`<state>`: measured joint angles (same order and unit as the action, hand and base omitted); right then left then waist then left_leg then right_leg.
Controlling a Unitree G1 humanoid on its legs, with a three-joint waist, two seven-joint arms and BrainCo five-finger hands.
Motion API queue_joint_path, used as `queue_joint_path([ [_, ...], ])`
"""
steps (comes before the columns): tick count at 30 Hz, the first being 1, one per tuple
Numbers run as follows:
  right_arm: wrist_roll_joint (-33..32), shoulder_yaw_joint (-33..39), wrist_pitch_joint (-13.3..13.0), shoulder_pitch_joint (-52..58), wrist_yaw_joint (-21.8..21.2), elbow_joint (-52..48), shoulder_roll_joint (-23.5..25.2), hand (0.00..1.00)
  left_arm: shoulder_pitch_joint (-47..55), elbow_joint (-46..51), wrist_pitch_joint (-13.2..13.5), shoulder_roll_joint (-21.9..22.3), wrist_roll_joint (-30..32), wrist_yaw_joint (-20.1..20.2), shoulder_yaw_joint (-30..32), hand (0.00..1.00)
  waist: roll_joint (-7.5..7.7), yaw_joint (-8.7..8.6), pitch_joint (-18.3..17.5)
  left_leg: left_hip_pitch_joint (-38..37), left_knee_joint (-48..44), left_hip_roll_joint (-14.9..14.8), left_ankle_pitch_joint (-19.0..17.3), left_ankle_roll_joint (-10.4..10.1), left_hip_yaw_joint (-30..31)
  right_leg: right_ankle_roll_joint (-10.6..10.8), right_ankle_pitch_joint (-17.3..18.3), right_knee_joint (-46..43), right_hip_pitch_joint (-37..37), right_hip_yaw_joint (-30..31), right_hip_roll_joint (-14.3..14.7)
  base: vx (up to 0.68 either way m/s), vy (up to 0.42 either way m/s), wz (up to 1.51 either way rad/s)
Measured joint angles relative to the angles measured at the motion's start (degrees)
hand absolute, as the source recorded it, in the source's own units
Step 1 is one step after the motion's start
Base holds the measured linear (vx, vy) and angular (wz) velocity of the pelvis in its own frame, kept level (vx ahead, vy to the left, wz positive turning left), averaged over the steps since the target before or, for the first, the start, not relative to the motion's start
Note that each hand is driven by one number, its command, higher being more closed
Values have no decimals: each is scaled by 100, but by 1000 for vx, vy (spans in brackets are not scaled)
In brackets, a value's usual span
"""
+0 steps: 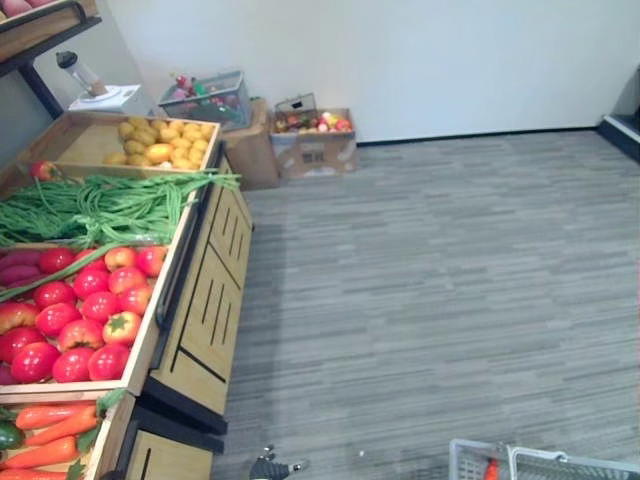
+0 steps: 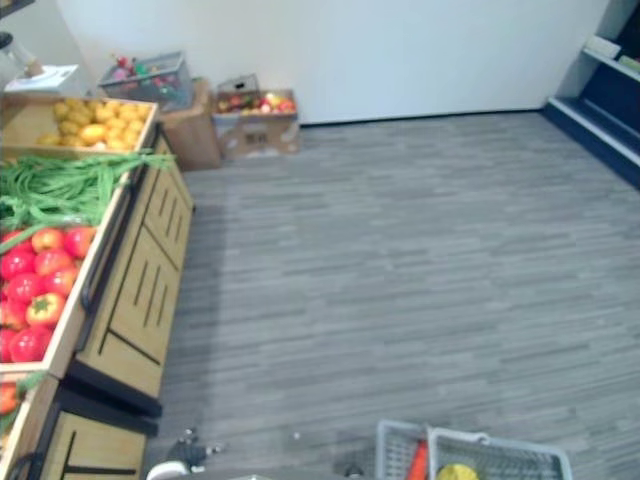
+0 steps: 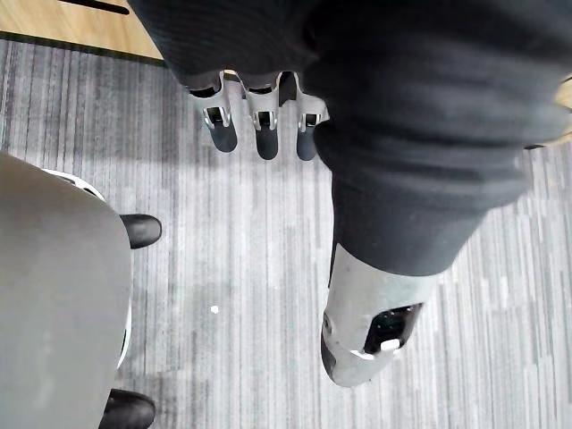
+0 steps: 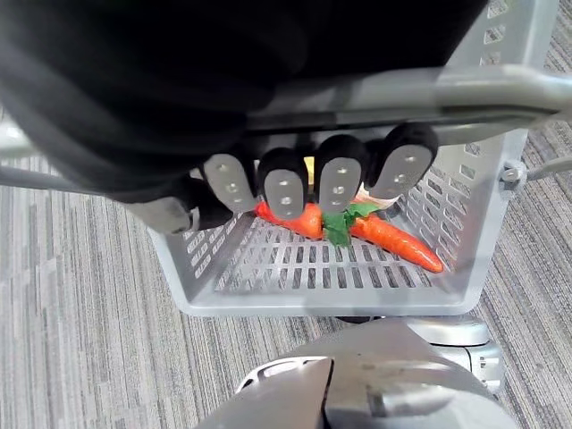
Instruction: Pick vegetable in the basket
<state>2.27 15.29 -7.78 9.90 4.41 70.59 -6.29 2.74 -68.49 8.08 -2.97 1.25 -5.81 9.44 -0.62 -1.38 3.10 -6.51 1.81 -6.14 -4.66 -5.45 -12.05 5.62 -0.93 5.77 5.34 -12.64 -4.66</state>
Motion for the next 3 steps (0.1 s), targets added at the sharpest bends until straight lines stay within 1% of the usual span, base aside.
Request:
queue_joint_path([
  [3,1,-13,0,7,-1,0,1,100,-2,-14,1,1,0,3,0,0,-9,0,-6,-1,0,-8,-2,-4,-4,0,0,6,3,2,10,0,0,0],
])
